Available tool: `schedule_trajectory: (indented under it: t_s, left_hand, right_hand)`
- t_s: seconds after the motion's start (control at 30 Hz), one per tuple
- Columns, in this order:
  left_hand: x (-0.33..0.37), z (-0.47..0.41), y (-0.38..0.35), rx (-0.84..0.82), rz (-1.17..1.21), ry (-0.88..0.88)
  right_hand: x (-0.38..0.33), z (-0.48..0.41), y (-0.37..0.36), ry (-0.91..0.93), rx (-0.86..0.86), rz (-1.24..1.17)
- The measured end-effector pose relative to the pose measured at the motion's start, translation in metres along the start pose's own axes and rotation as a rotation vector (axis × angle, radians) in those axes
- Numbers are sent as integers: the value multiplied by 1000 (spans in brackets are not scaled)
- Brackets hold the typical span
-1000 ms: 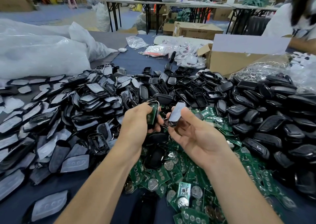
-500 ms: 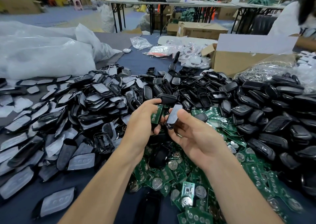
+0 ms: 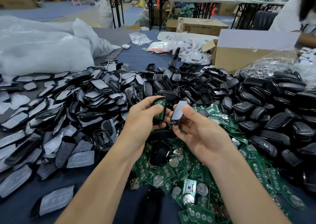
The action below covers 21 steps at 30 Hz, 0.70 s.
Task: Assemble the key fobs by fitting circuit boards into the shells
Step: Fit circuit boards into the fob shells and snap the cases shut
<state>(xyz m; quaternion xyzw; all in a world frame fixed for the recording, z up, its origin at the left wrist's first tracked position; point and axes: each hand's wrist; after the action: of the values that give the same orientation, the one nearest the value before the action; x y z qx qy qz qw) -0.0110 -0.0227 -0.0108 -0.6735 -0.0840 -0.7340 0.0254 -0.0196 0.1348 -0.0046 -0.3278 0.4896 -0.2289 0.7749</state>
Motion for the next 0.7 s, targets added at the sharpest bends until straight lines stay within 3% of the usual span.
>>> schedule_trajectory:
  t_s: [0.37, 0.53, 0.7]
  left_hand:
    - [3, 5, -9, 179, -224, -100]
    - [3, 7, -11, 264, -242, -96]
    - [1, 8, -13, 307, -285, -106]
  right_hand:
    - [6, 2, 1, 132, -47, 174]
    - [7, 3, 0, 236, -6, 228]
    - [13, -2, -1, 228, 47, 252]
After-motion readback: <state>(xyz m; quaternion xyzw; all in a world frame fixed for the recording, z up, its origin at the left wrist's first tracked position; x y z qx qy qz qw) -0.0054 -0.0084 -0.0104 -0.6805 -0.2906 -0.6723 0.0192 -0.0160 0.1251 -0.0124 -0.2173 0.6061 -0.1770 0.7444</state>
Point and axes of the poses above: each hand's wrist, its own z-axis away from the middle knuckle, its own y-axis out of the back of the hand, x = y × z, and after that the axes turned 15 degrees about -z, right-handed
